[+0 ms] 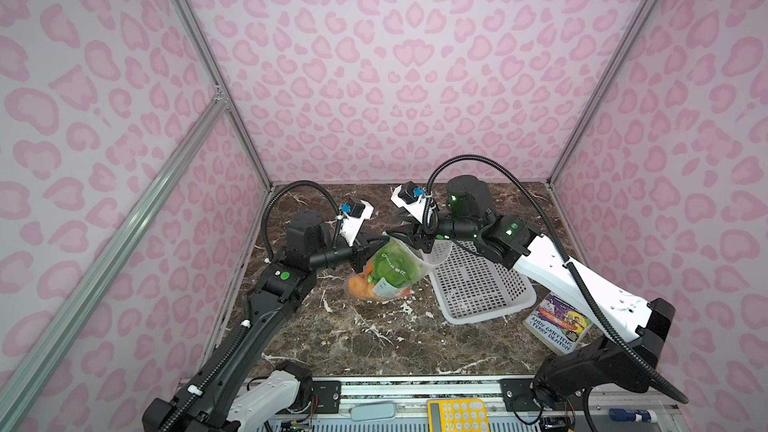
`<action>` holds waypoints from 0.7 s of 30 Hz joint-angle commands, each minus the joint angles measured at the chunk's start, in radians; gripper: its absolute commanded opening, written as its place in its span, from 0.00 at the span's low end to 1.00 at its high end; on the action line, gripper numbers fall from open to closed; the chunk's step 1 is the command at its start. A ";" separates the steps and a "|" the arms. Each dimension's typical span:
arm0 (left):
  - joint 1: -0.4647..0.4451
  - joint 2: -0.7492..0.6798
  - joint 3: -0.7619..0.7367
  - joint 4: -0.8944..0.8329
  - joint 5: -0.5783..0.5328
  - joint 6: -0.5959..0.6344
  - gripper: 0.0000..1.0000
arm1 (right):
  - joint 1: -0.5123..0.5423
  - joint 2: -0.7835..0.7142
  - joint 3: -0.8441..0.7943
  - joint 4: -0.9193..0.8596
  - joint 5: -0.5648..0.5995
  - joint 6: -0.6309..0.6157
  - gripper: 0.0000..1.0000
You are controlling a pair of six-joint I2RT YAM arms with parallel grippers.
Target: Place the food in the zip-top bag and seal the zipper
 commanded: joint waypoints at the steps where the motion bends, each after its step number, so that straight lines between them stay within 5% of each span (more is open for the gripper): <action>1: 0.001 -0.001 0.006 -0.006 0.022 0.014 0.04 | -0.004 0.033 0.017 -0.006 -0.084 -0.029 0.42; 13: 0.003 -0.011 0.000 -0.001 0.006 0.012 0.04 | -0.040 0.050 -0.021 0.008 -0.188 0.036 0.35; 21: 0.005 -0.011 -0.001 0.002 0.001 0.009 0.04 | -0.040 0.057 -0.029 0.010 -0.195 0.052 0.15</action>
